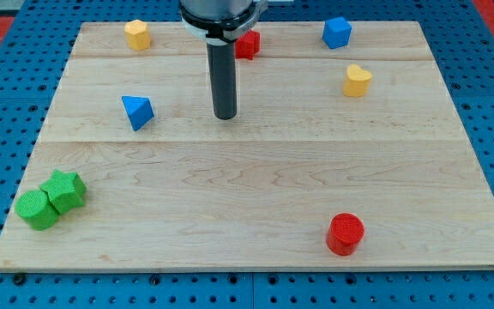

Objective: Slightly move the blue triangle towards the center left

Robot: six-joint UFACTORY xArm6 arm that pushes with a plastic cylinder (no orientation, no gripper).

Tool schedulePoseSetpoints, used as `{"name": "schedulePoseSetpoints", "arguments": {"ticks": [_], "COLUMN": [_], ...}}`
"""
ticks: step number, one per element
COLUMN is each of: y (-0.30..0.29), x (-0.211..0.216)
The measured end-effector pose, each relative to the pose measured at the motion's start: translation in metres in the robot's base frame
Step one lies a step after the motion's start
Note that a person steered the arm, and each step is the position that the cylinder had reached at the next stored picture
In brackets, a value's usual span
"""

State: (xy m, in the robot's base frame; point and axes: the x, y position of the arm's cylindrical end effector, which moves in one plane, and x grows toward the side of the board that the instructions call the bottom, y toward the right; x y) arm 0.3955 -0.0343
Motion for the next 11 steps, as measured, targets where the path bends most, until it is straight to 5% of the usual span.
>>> {"name": "schedulePoseSetpoints", "arguments": {"ticks": [5,7,11], "y": [0.004,0.001,-0.108], "x": [-0.018,0.007,0.041]}}
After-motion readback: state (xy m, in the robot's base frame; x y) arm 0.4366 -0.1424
